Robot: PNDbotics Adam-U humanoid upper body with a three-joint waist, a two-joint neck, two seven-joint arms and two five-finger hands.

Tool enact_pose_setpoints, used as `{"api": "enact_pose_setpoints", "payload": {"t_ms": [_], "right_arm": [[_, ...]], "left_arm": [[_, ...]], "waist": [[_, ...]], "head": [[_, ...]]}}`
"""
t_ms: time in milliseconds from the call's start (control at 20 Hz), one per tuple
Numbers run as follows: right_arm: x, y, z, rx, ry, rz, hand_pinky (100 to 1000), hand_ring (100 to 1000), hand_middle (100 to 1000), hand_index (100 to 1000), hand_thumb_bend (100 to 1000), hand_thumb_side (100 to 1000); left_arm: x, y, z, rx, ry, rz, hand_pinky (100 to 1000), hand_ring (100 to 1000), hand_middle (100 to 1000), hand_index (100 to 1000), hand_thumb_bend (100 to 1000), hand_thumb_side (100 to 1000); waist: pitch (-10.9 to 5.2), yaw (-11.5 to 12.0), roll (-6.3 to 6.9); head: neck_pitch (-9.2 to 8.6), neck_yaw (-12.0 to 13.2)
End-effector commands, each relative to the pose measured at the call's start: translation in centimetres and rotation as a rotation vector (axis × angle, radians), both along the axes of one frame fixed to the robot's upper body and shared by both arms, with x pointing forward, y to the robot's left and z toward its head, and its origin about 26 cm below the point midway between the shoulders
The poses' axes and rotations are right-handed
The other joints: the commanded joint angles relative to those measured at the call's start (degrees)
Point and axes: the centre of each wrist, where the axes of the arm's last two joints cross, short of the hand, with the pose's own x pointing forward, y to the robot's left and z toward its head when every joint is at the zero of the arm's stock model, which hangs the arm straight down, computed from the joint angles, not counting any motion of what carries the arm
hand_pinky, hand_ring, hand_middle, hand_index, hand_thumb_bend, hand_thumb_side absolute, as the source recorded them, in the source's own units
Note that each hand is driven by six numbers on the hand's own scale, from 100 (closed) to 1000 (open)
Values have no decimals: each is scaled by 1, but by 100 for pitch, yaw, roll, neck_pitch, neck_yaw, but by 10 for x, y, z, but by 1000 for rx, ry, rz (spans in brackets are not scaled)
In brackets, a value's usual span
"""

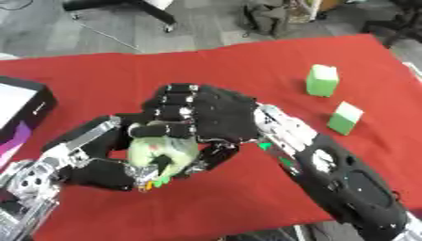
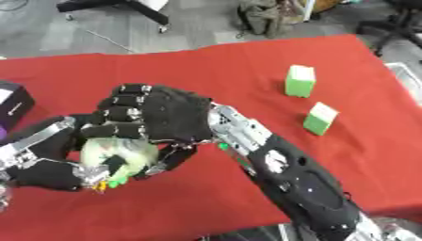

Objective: Pick up the objects with one hand, pass them to the other hand, and then place them into the box on the other side of the table.

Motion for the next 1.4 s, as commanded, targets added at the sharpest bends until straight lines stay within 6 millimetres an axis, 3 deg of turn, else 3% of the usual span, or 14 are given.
{"api": "enact_pose_setpoints", "payload": {"t_ms": [50, 550, 1150, 1300, 1400], "right_arm": [[1, 0, 5, -30, -13, -18, 764, 891, 977, 1000, 739, 412], [-2, -3, 6, 44, 43, -32, 713, 819, 945, 1000, 701, 406], [-7, -22, 7, 172, 76, -87, 715, 760, 869, 985, 648, 409], [-9, -28, 11, 210, 81, -101, 717, 751, 852, 984, 617, 412], [-10, -33, 12, 223, 86, -117, 719, 745, 840, 984, 596, 414]], "left_arm": [[-2, -1, 8, -8, -18, -20, 669, 310, 165, 424, 264, 106], [-2, 5, 6, 15, -5, -10, 666, 311, 165, 426, 273, 105], [1, 59, 4, 120, -75, 242, 663, 317, 168, 434, 295, 100], [4, 74, 12, 134, -138, 350, 668, 327, 174, 446, 314, 117], [8, 88, 21, 163, -183, 444, 668, 335, 179, 454, 327, 110]], "waist": [[-80, -7, 11], [-88, -32, 5], [-105, -57, 13], [-118, -52, 10], [-136, -18, 12]], "head": [[-15, -2], [-15, -109], [-15, -175], [-15, -77], [-15, 135]]}}
